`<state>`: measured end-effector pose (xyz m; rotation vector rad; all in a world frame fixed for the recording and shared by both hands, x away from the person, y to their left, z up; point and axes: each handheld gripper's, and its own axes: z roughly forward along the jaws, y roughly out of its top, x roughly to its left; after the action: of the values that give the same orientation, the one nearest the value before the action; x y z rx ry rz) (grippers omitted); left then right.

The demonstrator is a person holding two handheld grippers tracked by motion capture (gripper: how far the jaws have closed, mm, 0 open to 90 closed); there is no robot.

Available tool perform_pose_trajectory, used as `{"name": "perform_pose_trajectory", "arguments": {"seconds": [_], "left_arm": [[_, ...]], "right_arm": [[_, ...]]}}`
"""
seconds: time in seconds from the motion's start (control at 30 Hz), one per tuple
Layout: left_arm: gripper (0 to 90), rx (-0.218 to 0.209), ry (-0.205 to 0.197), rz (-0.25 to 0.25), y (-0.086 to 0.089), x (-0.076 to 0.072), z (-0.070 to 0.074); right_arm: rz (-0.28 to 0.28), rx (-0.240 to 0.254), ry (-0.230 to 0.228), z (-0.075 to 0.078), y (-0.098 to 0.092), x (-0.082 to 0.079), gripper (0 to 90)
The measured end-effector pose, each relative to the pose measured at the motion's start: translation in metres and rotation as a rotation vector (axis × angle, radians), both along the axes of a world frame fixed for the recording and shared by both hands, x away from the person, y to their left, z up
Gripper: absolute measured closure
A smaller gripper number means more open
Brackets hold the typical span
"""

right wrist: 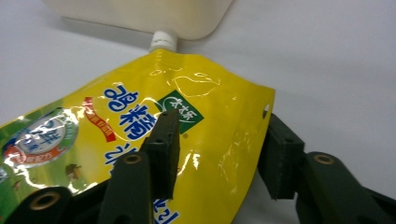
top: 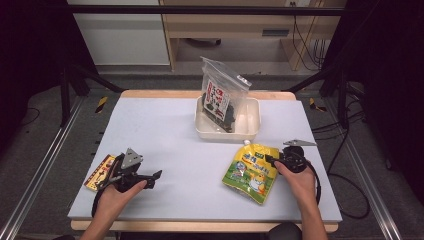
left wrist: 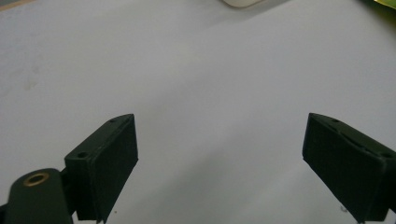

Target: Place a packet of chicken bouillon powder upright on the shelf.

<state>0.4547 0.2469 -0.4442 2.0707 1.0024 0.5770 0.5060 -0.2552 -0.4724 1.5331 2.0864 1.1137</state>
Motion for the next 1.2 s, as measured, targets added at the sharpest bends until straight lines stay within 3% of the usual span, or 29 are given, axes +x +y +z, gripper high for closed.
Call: {"name": "perform_pose_trajectory", "arguments": {"seconds": [0.1,0.2,0.23,0.37,0.43,0.47,0.7,1.03,1.13,1.2], "left_arm": [[10.3,-0.001,0.000,0.005,0.000,0.001,0.000],[10.3,-0.003,0.001,0.008,0.000,0.001,-0.001],[10.3,-0.001,0.001,0.006,0.000,0.001,0.000],[10.4,-0.001,0.000,0.007,0.001,0.000,0.000],[10.4,-0.004,-0.001,0.009,0.001,0.000,0.000],[10.5,-0.004,-0.001,0.010,0.002,0.000,0.000],[10.5,-0.002,-0.004,0.017,0.004,0.000,0.000],[11.0,0.006,-0.011,0.024,0.006,0.000,0.001],[11.0,0.002,-0.013,0.022,0.005,0.000,0.002],[11.1,0.000,-0.015,0.019,0.006,-0.001,0.002]], "right_arm": [[-0.021,-0.041,-0.002,0.000,0.001,0.002,75.3],[-0.031,-0.044,-0.018,0.004,0.001,0.001,89.3],[-0.031,-0.035,-0.020,0.005,0.001,0.000,90.0],[-0.003,-0.092,-0.089,0.019,0.009,-0.007,90.0],[-0.006,-0.095,-0.103,0.022,0.011,-0.010,90.0],[0.000,-0.074,-0.137,0.030,0.011,-0.014,90.0],[0.023,-0.037,-0.209,0.051,0.018,-0.023,90.0],[0.125,-0.027,-0.252,0.082,0.047,-0.019,90.0],[0.164,-0.054,-0.267,0.089,0.059,-0.015,90.0],[0.183,-0.044,-0.272,0.093,0.065,-0.013,90.0]]}}
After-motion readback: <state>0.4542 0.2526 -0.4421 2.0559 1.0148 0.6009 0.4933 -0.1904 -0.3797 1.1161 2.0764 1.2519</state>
